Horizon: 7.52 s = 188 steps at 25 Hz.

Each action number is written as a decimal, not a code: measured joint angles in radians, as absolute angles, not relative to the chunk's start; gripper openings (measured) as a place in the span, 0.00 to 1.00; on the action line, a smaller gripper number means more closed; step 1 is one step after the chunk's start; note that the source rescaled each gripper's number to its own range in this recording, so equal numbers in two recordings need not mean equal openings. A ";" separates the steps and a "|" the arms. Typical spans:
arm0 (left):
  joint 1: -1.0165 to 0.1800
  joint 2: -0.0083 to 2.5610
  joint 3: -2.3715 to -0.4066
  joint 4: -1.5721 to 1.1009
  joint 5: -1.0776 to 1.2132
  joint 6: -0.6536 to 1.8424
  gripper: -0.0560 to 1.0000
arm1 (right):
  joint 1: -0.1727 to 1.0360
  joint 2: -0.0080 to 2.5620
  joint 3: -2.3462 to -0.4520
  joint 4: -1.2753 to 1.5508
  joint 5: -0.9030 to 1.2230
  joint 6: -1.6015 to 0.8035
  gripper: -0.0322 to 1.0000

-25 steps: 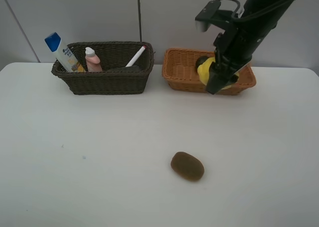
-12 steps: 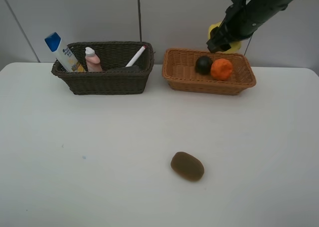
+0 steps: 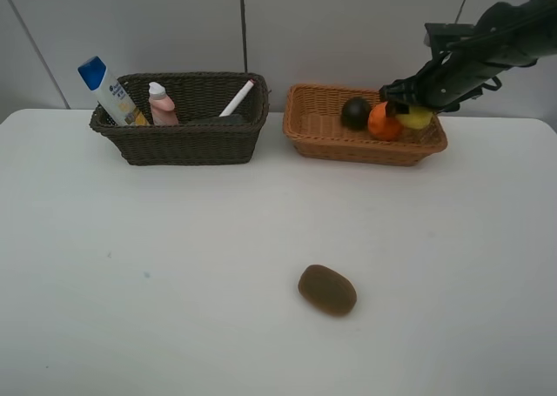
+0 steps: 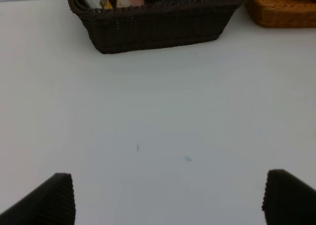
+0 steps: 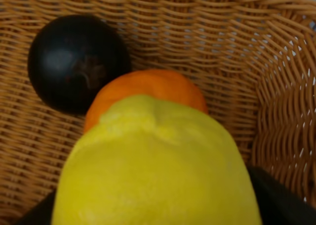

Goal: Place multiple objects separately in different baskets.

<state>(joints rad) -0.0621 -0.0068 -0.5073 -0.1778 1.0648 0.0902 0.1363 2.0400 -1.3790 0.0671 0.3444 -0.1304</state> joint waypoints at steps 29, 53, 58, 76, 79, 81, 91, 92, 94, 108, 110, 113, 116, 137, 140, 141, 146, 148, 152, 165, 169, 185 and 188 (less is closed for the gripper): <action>-0.062 -0.007 -0.507 -0.178 1.065 0.090 1.00 | 0.136 1.950 -1.577 0.067 0.986 -0.064 0.79; -0.062 -0.007 -0.507 -0.178 1.065 0.090 1.00 | 0.630 1.639 -1.061 0.073 1.119 -0.045 0.79; -0.062 -0.007 -0.507 -0.178 1.065 0.090 1.00 | 0.685 1.639 -0.991 0.122 0.973 -0.051 0.79; -0.062 -0.007 -0.507 -0.178 1.065 0.090 1.00 | 0.718 1.744 -0.890 0.141 0.730 -0.158 0.79; -0.062 -0.007 -0.507 -0.178 1.065 0.090 1.00 | 0.718 1.765 -0.890 0.137 0.706 -0.175 0.79; -0.062 -0.007 -0.507 -0.178 1.065 0.090 1.00 | 0.718 1.781 -0.890 0.136 0.690 -0.181 0.79; -0.062 -0.007 -0.507 -0.178 1.065 0.090 1.00 | 0.718 1.866 -0.890 0.138 0.631 -0.191 0.79; -0.062 -0.007 -0.507 -0.178 1.065 0.090 1.00 | 0.718 1.872 -0.890 0.139 0.629 -0.192 0.79; -0.062 -0.007 -0.507 -0.178 1.065 0.090 1.00 | 0.718 1.889 -0.890 0.139 0.628 -0.193 0.79; -0.062 -0.007 -0.507 -0.178 1.065 0.090 1.00 | 0.718 1.916 -0.890 0.178 0.635 -0.241 0.03; -0.062 -0.007 -0.507 -0.178 1.065 0.090 1.00 | 0.718 1.916 -0.890 0.177 0.644 -0.241 0.03; -0.062 -0.007 -0.507 -0.178 1.065 0.090 1.00 | 0.718 1.916 -0.890 0.177 0.658 -0.242 0.03; -0.062 -0.007 -0.507 -0.178 1.065 0.090 1.00 | 0.718 1.903 -0.889 0.177 0.677 -0.243 0.03; -0.062 -0.007 -0.507 -0.178 1.065 0.090 1.00 | 0.422 1.883 -1.417 -0.132 0.587 0.014 0.03; -0.062 -0.007 -0.507 -0.178 1.065 0.090 1.00 | 0.360 1.979 -1.497 -0.084 0.550 0.014 0.03; -0.062 -0.007 -0.507 -0.178 1.065 0.090 1.00 | 0.347 2.008 -1.511 -0.074 0.540 0.015 0.03; -0.062 -0.007 -0.507 -0.178 1.065 0.090 1.00 | 0.323 2.103 -1.537 -0.063 0.503 0.016 0.38; -0.062 -0.007 -0.507 -0.178 1.065 0.090 1.00 | 0.322 2.124 -1.541 -0.070 0.507 0.018 0.77; -0.062 -0.007 -0.507 -0.178 1.065 0.090 1.00 | 0.322 2.132 -1.542 -0.073 0.550 0.021 0.96; -0.062 -0.007 -0.507 -0.178 1.065 0.090 1.00 | -0.016 1.916 -1.580 -0.057 0.711 0.092 0.97; -0.062 -0.007 -0.507 -0.178 1.065 0.090 1.00 | -0.137 1.869 -1.494 0.000 0.773 0.035 0.97; -0.062 -0.007 -0.507 -0.178 1.065 0.090 1.00 | 0.004 0.878 -0.740 0.014 0.884 0.125 0.99; -0.062 -0.007 -0.507 -0.178 1.065 0.090 1.00 | 0.008 0.614 -0.641 0.013 0.916 0.146 0.99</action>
